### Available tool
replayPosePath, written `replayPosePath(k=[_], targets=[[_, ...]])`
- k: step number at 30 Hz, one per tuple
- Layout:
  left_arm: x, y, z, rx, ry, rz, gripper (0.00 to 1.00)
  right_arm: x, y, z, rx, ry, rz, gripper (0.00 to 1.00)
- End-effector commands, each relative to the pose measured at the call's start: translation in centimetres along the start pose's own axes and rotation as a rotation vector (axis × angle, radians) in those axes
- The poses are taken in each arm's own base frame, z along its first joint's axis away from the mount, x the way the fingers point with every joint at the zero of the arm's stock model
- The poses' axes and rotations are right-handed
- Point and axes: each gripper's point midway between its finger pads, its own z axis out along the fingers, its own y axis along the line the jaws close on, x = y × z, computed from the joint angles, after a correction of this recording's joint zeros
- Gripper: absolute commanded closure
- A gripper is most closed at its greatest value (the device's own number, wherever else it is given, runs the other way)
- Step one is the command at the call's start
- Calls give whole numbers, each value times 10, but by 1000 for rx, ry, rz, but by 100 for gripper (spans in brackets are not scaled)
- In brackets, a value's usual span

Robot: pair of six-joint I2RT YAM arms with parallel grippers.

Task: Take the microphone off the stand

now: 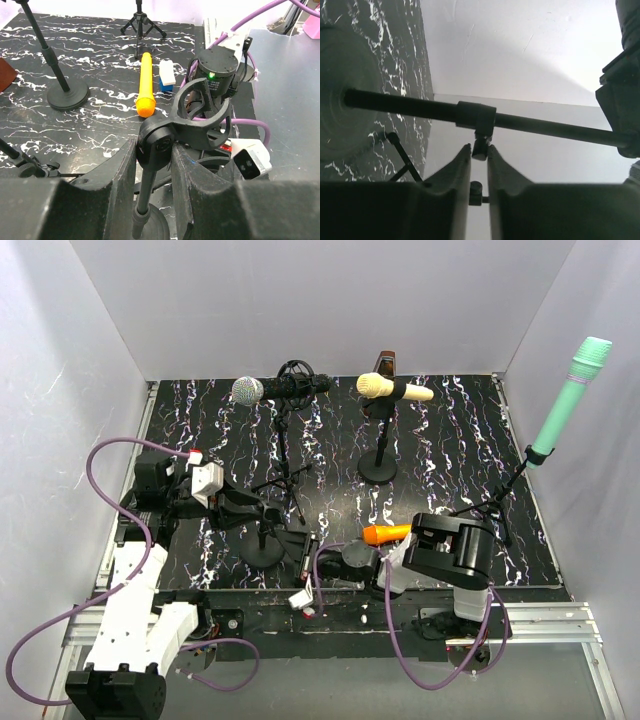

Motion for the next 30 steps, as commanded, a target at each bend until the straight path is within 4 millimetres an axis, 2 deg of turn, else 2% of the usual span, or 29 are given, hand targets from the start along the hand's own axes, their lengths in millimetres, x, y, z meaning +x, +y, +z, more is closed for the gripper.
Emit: replayPosePath(k=[1,3,6,10,12,15,17,19,21,24,26,30], targets=[[9,-11,1,7,8,-78,100,-4,13,-21,-20,25,-184,67],[9,-12,1,5,8,-78,100,-6,26,-26,-64,25,-244,63],[10,-13,1,5,8,-84,100,-1,39,-35,-112,52,-265,63],[10,-12,0,-1,10,-81,100,7,40,-34,-116,94,-255,63],[10,-12,0,-5,12,-84,100,11,30,-34,-86,119,-204,63],[11,-8,-1,-41,29,-86,100,22,-1,-43,5,183,-76,50],[16,0,-3,-95,54,-91,100,31,-33,-58,99,230,55,40],[21,6,-5,-134,73,-88,100,41,-57,-74,155,284,184,36],[23,7,-6,-151,81,-86,100,52,-72,-90,184,338,341,36],[23,9,-8,-169,102,-60,100,76,-84,-116,215,411,530,35],[29,8,-13,-191,155,-39,100,92,-87,-132,225,468,619,36],[41,5,-26,-225,274,10,100,118,-98,-155,298,621,725,35]])
